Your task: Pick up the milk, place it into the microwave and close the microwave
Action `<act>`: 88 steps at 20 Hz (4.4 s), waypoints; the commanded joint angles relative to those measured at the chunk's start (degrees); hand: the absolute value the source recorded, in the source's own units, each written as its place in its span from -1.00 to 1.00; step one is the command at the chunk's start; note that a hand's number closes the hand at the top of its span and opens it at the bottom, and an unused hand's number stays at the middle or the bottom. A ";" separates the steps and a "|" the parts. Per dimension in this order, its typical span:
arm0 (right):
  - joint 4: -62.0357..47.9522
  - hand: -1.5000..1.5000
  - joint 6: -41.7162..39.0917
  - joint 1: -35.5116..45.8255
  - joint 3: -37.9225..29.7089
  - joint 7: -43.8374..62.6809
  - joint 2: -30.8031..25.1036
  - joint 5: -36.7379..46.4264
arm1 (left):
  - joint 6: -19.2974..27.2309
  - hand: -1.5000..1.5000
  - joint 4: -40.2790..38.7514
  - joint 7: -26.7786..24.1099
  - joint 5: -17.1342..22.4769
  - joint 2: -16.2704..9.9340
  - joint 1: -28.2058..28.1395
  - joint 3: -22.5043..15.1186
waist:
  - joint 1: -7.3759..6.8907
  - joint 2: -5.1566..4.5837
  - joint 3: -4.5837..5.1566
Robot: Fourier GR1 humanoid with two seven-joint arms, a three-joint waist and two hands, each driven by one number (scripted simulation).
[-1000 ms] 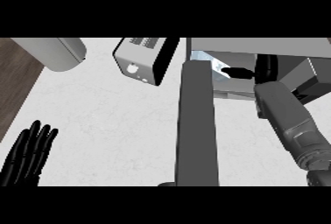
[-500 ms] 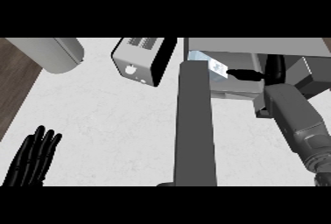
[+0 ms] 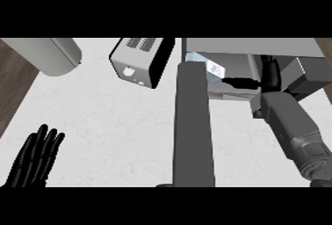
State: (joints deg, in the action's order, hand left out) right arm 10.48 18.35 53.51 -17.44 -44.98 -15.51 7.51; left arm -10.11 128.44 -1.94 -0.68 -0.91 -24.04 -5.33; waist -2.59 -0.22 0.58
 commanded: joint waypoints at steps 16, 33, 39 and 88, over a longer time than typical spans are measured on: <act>5.87 -1.00 -12.65 -20.05 0.76 -5.16 7.43 -3.72 | 0.51 -1.00 0.31 -1.83 -0.89 -0.06 -4.80 -2.95 | 2.86 0.57 -0.53; 21.48 -1.00 -27.76 -43.98 5.72 -15.02 11.02 -6.69 | -5.29 1.00 -5.35 3.35 -3.16 -1.85 7.49 -11.15 | 3.12 0.39 -0.54; 35.53 -1.00 -31.81 -54.11 8.11 -11.14 10.18 -9.28 | -5.92 1.00 -16.58 2.52 -6.00 -0.35 14.01 -13.67 | 3.45 0.35 -0.51; 89.02 -1.00 -43.72 -78.39 19.90 2.88 -4.95 -29.27 | 41.64 1.00 -69.07 -8.86 27.39 0.91 66.42 -42.04 | 17.08 -2.38 -0.25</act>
State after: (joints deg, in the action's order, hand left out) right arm 97.43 -22.66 -24.87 2.58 -41.63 -19.41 -19.93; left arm 28.35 61.63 -8.42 23.55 -0.09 39.67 -49.36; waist 13.02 -2.23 0.32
